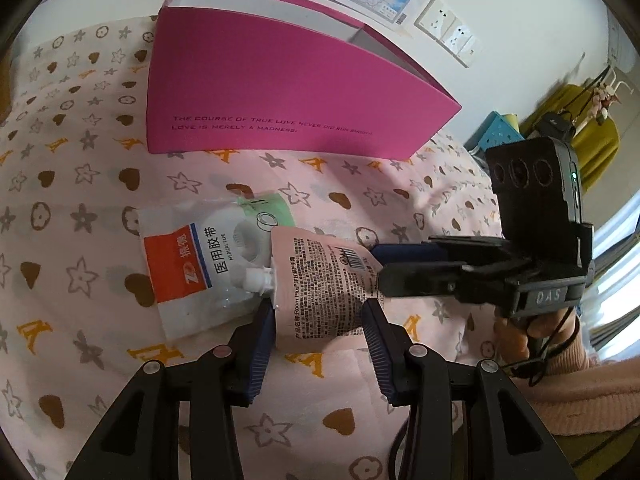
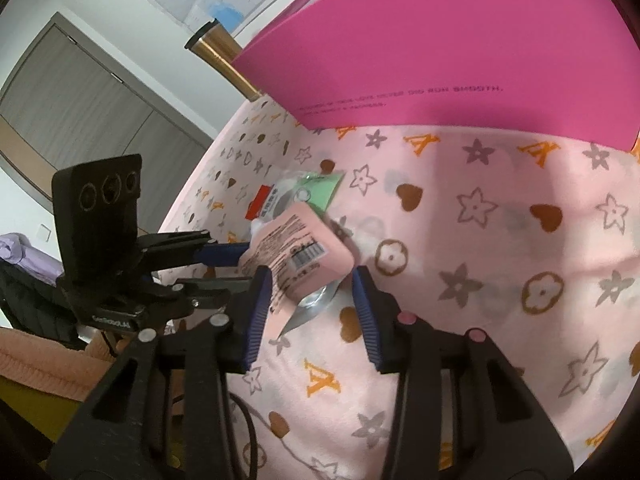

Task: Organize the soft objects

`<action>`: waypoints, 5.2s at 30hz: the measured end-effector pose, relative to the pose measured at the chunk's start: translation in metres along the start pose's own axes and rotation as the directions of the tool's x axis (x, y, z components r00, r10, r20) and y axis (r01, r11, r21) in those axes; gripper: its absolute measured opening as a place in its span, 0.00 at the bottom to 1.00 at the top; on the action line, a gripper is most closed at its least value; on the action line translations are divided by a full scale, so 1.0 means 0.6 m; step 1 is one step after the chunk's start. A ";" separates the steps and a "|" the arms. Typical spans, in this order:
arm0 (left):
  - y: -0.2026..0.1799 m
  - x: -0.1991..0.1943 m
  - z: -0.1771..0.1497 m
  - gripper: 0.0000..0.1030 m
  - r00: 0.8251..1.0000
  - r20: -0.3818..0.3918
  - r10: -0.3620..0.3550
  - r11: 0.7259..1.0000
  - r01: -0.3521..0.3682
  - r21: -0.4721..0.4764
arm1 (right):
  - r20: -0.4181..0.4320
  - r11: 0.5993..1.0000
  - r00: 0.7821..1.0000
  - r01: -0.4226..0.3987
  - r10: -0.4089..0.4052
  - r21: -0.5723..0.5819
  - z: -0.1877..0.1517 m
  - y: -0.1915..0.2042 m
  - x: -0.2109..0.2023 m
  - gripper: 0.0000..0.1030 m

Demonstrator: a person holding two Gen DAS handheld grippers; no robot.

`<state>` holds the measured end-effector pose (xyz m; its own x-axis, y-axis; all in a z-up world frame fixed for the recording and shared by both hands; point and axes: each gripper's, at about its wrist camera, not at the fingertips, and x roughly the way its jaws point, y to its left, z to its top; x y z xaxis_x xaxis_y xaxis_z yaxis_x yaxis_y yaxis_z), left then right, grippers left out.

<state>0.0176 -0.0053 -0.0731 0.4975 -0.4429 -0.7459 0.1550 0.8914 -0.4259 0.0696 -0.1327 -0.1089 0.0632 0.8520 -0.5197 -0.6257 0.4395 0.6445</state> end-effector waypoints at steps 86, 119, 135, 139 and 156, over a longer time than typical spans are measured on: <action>-0.004 -0.095 0.175 0.48 0.933 0.316 0.171 0.982 -0.186 0.019 | 0.313 0.976 0.940 0.178 -0.132 -0.123 0.118 0.028 -0.174 0.40; 0.084 -0.051 0.016 0.55 0.973 0.130 0.189 0.977 -0.173 -0.124 | 0.027 0.993 0.998 0.064 -0.062 -0.094 0.068 0.025 0.061 0.49; 0.053 -0.037 0.019 0.54 0.986 0.128 0.102 0.992 -0.092 -0.083 | 0.066 0.999 0.998 -0.004 0.007 -0.049 0.053 0.007 0.043 0.49; 0.040 -0.036 0.021 0.54 0.986 0.136 0.098 0.994 -0.089 -0.066 | 0.080 0.999 0.996 -0.024 0.027 -0.036 0.048 0.001 0.032 0.49; 0.034 -0.017 0.024 0.54 0.992 0.117 0.038 0.998 -0.033 -0.044 | 0.045 0.998 0.998 -0.047 0.048 -0.037 0.032 -0.005 0.015 0.44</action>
<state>0.0279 0.0189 -0.0671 0.5998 -0.3941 -0.6963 0.1009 0.9006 -0.4228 0.0867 -0.1208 -0.1046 0.0676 0.8841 -0.4624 -0.6565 0.3884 0.6466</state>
